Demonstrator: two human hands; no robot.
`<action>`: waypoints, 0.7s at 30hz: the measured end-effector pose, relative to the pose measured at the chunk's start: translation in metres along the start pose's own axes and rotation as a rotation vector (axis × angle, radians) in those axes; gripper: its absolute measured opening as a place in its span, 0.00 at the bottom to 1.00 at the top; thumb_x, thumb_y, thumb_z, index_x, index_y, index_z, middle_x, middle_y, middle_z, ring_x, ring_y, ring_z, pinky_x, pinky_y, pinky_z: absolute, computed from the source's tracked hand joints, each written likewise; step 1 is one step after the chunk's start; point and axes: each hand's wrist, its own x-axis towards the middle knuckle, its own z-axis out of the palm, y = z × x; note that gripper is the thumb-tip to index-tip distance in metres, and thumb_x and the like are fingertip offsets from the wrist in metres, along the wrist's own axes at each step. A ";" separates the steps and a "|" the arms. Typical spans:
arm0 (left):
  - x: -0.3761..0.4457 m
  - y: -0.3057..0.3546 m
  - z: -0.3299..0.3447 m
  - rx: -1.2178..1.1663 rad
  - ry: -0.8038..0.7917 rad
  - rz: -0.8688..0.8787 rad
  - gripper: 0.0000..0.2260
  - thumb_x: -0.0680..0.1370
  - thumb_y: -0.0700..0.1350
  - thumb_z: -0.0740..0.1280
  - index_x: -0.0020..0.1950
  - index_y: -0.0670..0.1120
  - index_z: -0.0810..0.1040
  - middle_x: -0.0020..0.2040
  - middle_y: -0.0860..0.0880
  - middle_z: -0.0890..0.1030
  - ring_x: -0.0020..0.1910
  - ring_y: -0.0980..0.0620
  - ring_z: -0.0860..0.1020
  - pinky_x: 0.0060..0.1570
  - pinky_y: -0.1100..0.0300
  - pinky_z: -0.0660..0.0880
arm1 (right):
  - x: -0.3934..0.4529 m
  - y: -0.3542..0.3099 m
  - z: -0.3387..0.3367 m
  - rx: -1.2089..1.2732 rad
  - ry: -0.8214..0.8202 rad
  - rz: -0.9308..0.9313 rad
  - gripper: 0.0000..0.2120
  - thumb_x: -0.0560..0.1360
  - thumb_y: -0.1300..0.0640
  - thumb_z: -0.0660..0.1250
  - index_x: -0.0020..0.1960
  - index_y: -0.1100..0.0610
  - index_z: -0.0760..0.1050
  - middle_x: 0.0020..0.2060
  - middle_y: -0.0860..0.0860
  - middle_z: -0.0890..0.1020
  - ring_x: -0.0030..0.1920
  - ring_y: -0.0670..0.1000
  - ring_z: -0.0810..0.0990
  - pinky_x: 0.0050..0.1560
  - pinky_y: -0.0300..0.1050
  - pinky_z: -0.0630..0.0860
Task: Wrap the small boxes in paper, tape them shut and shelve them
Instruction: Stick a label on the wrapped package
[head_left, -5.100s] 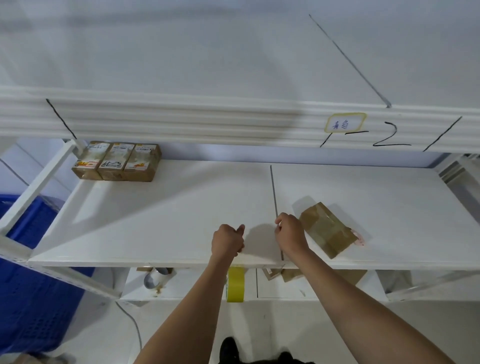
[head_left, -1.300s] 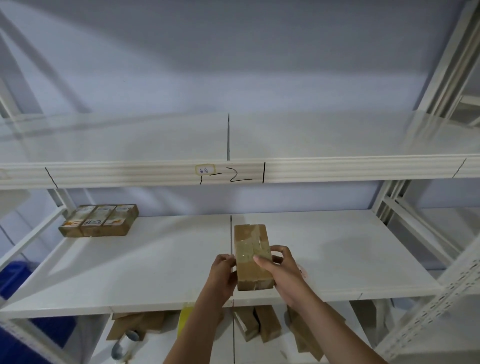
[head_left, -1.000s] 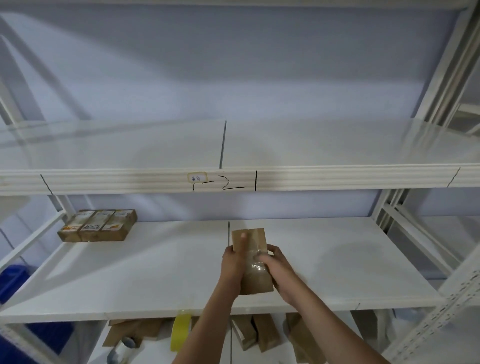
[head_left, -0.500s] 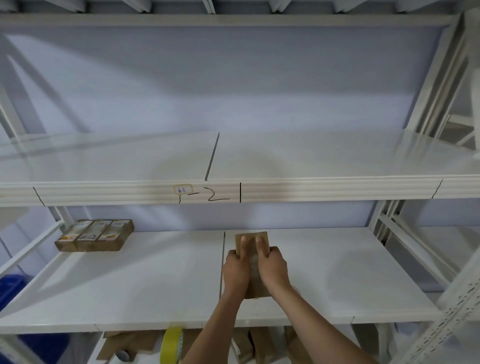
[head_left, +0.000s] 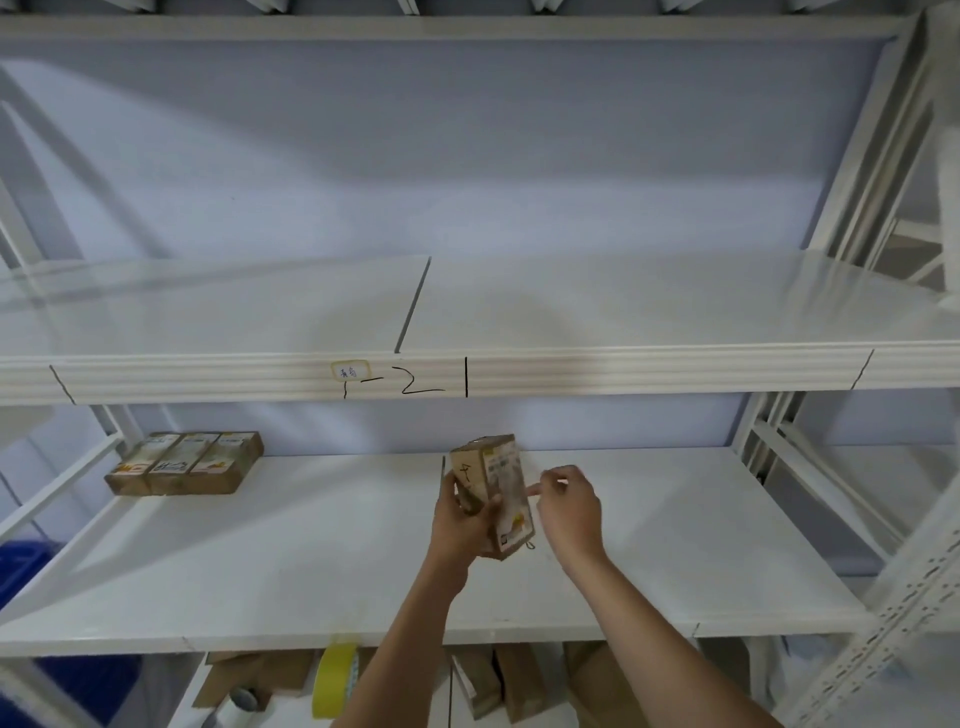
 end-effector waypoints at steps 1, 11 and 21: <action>0.000 0.001 -0.003 -0.018 -0.051 -0.031 0.24 0.78 0.43 0.72 0.70 0.57 0.66 0.59 0.44 0.81 0.53 0.47 0.84 0.41 0.54 0.83 | 0.005 0.002 -0.004 0.002 -0.060 0.052 0.13 0.83 0.46 0.59 0.59 0.55 0.72 0.52 0.53 0.83 0.45 0.51 0.82 0.48 0.50 0.82; -0.002 0.000 0.031 0.066 0.127 -0.130 0.23 0.79 0.64 0.64 0.67 0.52 0.68 0.54 0.50 0.82 0.48 0.48 0.84 0.48 0.47 0.83 | -0.010 0.013 0.017 0.070 -0.280 0.204 0.36 0.72 0.23 0.53 0.57 0.52 0.78 0.47 0.51 0.86 0.45 0.52 0.86 0.48 0.52 0.84; -0.004 -0.005 0.037 0.105 0.178 -0.081 0.24 0.78 0.66 0.61 0.59 0.47 0.73 0.48 0.49 0.82 0.45 0.50 0.83 0.48 0.46 0.83 | -0.010 0.011 0.020 -0.075 -0.129 0.111 0.36 0.78 0.30 0.49 0.50 0.60 0.80 0.42 0.56 0.84 0.41 0.52 0.84 0.43 0.47 0.83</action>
